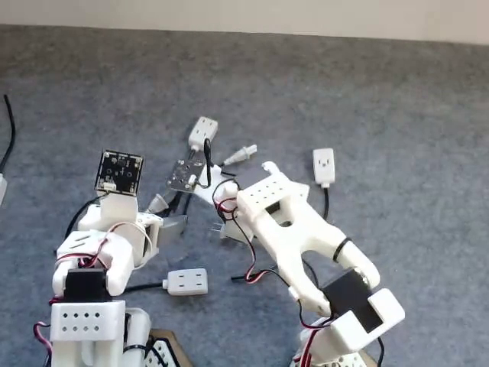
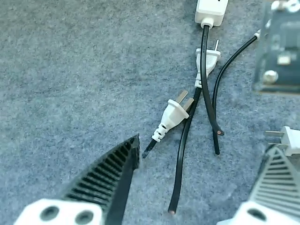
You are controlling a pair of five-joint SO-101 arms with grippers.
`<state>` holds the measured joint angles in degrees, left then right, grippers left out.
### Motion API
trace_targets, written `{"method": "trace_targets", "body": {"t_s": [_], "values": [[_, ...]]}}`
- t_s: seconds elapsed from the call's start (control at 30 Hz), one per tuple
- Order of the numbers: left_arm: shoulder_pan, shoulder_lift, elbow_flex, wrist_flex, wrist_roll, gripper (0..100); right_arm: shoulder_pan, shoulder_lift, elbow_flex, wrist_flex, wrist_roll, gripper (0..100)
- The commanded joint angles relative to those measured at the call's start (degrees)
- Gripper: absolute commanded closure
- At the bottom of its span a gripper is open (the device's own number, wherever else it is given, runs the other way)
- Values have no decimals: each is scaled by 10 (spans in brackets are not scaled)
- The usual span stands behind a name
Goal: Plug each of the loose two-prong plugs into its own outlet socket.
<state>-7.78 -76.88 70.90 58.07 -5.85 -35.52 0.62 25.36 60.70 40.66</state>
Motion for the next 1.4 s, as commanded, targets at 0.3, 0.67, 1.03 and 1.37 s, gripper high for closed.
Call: {"method": "trace_targets", "body": {"t_s": [0.3,0.67,1.03,1.37], "values": [[-7,1,-15,-1,6,611,-8,-3,76,-74,39,738],[-7,1,-14,-3,6,611,-9,-5,73,-25,68,738],[-7,1,-14,-1,6,611,-9,-3,73,-58,68,736],[-7,1,-14,-1,6,611,-36,-2,94,-79,68,854]]}}
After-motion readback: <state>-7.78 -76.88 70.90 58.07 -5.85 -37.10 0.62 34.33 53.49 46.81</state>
